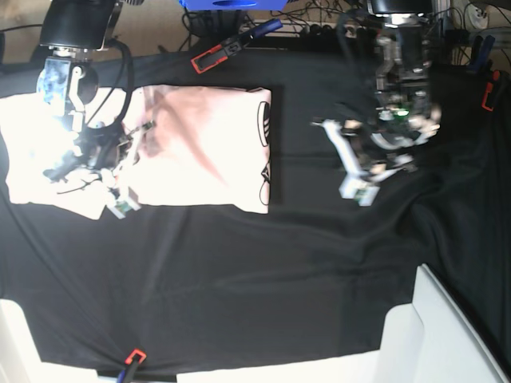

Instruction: Fold the T-shirt properly

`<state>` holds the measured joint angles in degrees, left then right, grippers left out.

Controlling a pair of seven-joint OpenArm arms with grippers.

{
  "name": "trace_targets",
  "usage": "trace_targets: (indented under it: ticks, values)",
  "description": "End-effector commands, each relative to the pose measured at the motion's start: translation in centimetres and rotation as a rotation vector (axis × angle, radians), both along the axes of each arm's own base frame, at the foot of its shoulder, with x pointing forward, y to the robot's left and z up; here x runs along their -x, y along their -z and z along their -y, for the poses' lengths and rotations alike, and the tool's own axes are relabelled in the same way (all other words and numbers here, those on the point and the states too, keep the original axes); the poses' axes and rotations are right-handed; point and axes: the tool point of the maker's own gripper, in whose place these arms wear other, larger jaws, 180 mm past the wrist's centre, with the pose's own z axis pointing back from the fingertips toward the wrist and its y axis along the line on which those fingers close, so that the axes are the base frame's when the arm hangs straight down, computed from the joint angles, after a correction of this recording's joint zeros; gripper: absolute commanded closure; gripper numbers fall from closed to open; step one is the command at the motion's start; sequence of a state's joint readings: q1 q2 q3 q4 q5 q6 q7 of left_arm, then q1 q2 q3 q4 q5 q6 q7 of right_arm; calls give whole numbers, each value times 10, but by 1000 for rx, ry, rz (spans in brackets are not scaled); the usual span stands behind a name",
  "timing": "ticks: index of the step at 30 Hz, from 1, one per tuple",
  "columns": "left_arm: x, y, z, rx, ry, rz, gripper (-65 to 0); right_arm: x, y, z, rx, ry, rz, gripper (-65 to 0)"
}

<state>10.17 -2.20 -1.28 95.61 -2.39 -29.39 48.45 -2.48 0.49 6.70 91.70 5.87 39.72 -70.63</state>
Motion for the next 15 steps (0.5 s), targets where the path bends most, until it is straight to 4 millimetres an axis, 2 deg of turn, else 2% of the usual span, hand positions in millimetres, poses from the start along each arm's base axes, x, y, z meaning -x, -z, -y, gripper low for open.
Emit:
trace_targets:
  ticks: [1, 4, 6, 8, 11, 15]
  values:
    - [-7, -9, 11, 10, 23, 37, 0, -13, -11, -22, -43, -59, 61, -13]
    - [-13, -14, 45, 57, 76, 51, 0, -12, -12, -48, -45, -185, 87, -13]
    - [-14, -13, 61, 76, 105, 47, 0, -10, -14, -65, -59, -244, 103, -13]
    - [-13, -11, 73, 90, 132, 40, 0, -9, -13, -75, -37, -295, 109, -13]
    - [-10, -8, 81, 95, 154, 30, 0, -9, -13, -89, -29, -354, 132, -13]
    - [-5, 5, 74, 82, 140, -8, 0, -19, -15, -96, -17, -390, 155, -13]
